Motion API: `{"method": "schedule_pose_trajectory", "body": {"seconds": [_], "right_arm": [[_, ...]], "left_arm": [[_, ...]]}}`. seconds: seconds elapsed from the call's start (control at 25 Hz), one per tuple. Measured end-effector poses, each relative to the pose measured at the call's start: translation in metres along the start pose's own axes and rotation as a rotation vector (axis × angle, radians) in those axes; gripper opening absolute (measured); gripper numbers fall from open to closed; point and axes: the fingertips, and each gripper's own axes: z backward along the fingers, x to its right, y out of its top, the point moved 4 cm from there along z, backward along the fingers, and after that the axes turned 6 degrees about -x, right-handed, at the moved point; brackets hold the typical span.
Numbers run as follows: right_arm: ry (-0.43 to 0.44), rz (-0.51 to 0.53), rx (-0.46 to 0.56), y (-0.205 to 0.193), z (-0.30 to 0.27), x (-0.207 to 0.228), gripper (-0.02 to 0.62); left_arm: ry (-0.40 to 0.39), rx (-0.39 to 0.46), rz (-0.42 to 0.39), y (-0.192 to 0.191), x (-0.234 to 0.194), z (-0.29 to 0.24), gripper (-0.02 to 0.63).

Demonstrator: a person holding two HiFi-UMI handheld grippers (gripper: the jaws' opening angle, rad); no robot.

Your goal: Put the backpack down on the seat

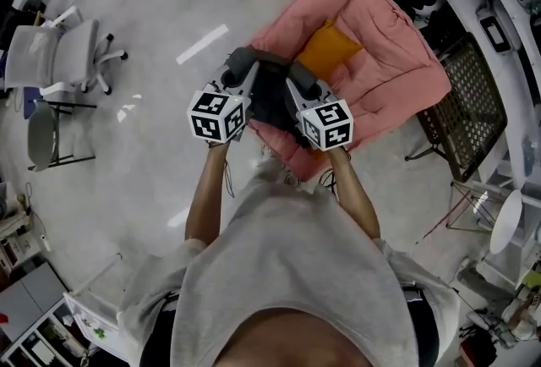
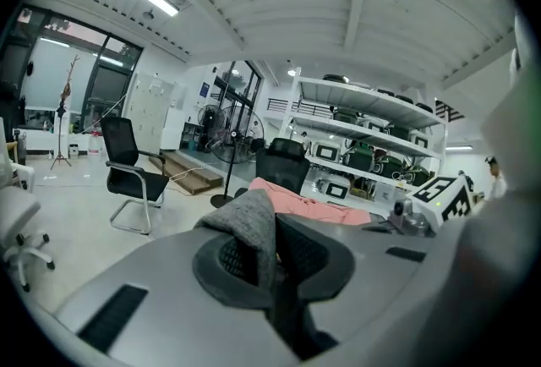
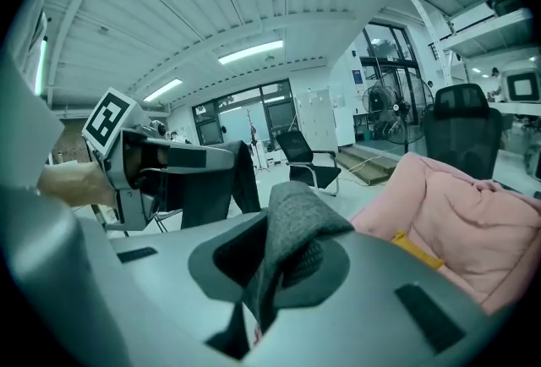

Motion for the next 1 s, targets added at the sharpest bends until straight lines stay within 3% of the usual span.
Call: {"method": "schedule_pose_trajectory", "body": {"seconds": [0.4, 1.0], "right_arm": [[0.023, -0.056, -0.072, -0.03, -0.036, 0.016, 0.026], [0.004, -0.058, -0.108, -0.044, -0.07, 0.055, 0.026]], "left_arm": [[0.0, -0.077, 0.041, -0.032, -0.025, -0.031, 0.032], [-0.047, -0.162, 0.07, -0.064, -0.041, -0.081, 0.031]]}}
